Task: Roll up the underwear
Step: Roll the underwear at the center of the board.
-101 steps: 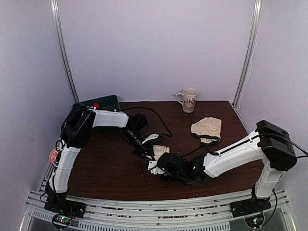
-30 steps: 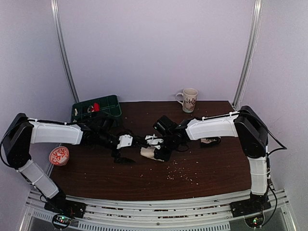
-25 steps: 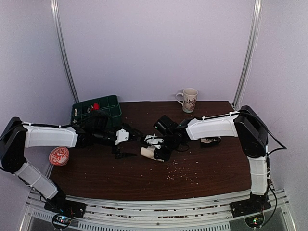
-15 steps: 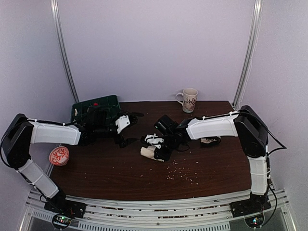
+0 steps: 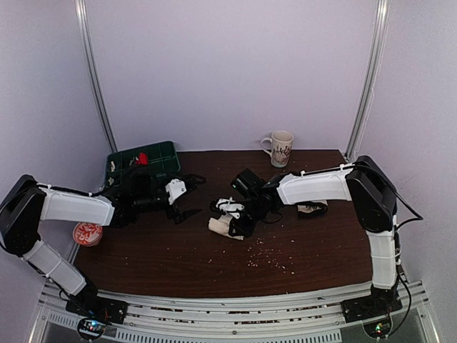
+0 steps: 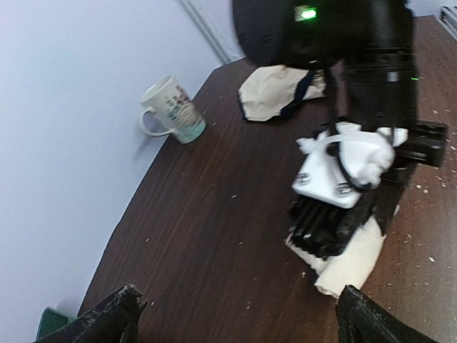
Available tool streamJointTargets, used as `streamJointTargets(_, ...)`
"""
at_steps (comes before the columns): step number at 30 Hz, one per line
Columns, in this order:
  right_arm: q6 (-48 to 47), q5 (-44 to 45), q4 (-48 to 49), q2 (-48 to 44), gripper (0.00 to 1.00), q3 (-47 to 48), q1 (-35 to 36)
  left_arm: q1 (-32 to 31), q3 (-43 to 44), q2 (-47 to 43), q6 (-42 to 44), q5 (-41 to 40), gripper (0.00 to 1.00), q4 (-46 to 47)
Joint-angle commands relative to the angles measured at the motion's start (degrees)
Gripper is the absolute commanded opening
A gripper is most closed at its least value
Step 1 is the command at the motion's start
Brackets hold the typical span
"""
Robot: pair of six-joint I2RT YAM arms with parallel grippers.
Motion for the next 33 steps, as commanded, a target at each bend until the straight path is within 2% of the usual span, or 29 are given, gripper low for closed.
streamJointTargets(1,-0.2,-6.8,-10.8,6.6,0.09,-1.8,0.1,-0.1,-2.5,-1.4,11.9,14.8,0.98,-2.2)
streamJointTargets(4,-0.7,-10.3,-12.2,6.6,0.10,-2.0,0.2,-2.1,-6.0,-3.5,19.3,15.3,0.98,-2.0)
streamJointTargets(10,-0.5,-12.9,-13.0,5.8,0.11,-3.0,0.4,-9.1,-9.1,-1.8,26.7,4.7,0.95,0.3)
streamJointTargets(15,-0.4,-13.5,-12.8,6.0,0.12,-4.2,0.9,-12.7,-9.1,3.3,28.5,-3.6,0.88,3.5)
streamJointTargets(24,-0.2,-13.0,-12.7,6.4,0.12,-4.3,1.1,-16.2,-6.9,9.0,28.7,-12.5,0.79,5.1)
streamJointTargets(28,-0.3,-12.7,-12.8,6.8,0.12,-4.2,1.1,-16.7,-5.9,10.8,28.5,-13.5,0.72,4.7)
streamJointTargets(30,-0.3,-12.4,-12.9,6.9,0.12,-4.1,1.1,-17.1,-5.7,11.4,28.5,-13.6,0.64,4.4)
streamJointTargets(33,-0.3,-12.3,-13.0,6.8,0.12,-3.9,1.1,-17.6,-5.0,12.3,28.3,-14.1,0.62,4.2)
